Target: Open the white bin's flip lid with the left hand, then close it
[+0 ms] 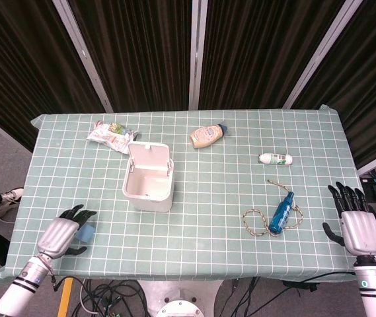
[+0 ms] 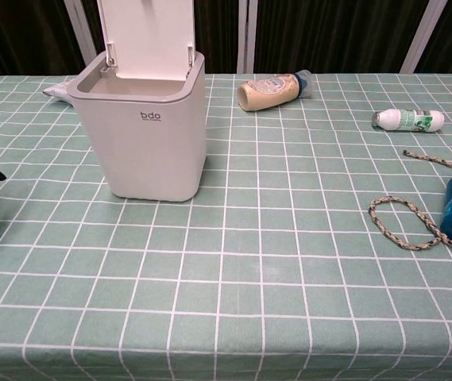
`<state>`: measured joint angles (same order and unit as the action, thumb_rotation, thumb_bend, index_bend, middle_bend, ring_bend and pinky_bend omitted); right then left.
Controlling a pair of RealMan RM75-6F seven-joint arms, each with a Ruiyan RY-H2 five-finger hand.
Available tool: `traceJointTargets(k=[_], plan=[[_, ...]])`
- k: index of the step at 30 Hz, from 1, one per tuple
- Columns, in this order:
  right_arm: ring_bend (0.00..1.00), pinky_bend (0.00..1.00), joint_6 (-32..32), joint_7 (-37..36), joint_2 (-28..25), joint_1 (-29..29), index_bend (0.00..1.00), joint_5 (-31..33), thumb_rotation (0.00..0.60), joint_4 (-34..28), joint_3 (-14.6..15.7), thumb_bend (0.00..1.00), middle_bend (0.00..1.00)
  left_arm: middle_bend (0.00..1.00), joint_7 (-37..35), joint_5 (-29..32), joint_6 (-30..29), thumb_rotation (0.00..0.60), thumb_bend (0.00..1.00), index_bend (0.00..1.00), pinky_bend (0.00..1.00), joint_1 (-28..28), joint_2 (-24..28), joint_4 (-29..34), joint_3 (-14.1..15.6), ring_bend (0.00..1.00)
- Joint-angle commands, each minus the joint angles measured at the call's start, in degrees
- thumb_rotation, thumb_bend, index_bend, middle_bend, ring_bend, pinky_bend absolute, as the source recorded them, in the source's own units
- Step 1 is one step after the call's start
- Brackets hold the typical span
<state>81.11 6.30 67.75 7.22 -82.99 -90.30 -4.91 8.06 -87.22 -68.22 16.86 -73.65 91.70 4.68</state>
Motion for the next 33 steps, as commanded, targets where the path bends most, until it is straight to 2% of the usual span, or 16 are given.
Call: traceJointTargets(k=[1,9,15,21,28,33], plan=[[0.00,0.00,0.07,-0.21,-0.06,-0.03,0.00,0.08,0.600,0.18,-0.05,0.21,0.00,0.23,0.01,0.28,1.08,0.600,0.20,0.20,0.26,0.65,-1.28,-1.65,-0.39,0.10],[0.00,0.00,0.22,-0.83,-0.30,-0.08,0.00,0.05,0.600,0.50,-0.02,0.21,0.00,0.27,0.28,1.28,2.43,0.600,0.24,0.24,0.34,0.89,-2.75,-3.93,-0.41,0.15],[0.00,0.00,0.06,-0.73,-0.06,0.01,0.00,0.10,0.600,0.57,0.06,0.22,0.00,0.30,-0.05,1.53,2.81,0.600,0.27,0.29,0.47,0.88,-3.38,-4.79,-0.32,0.22],[0.00,0.00,0.09,-0.55,-0.06,0.09,0.00,0.09,0.600,0.47,0.03,0.22,0.00,0.39,0.27,1.64,2.69,0.600,0.31,0.38,0.60,0.85,-3.85,-5.24,-0.42,0.34],[0.00,0.00,0.21,-0.63,0.02,0.07,0.00,-0.01,0.600,0.55,0.10,0.22,0.00,0.46,1.66,0.83,0.39,0.600,0.34,0.45,0.65,0.41,-2.82,-3.70,-0.90,0.40],[0.00,0.00,0.27,-0.70,0.02,0.00,0.00,0.16,0.600,0.70,0.08,0.22,0.00,0.46,2.96,0.61,-3.13,0.600,0.34,0.46,0.65,-0.35,0.58,0.18,-2.18,0.40]])
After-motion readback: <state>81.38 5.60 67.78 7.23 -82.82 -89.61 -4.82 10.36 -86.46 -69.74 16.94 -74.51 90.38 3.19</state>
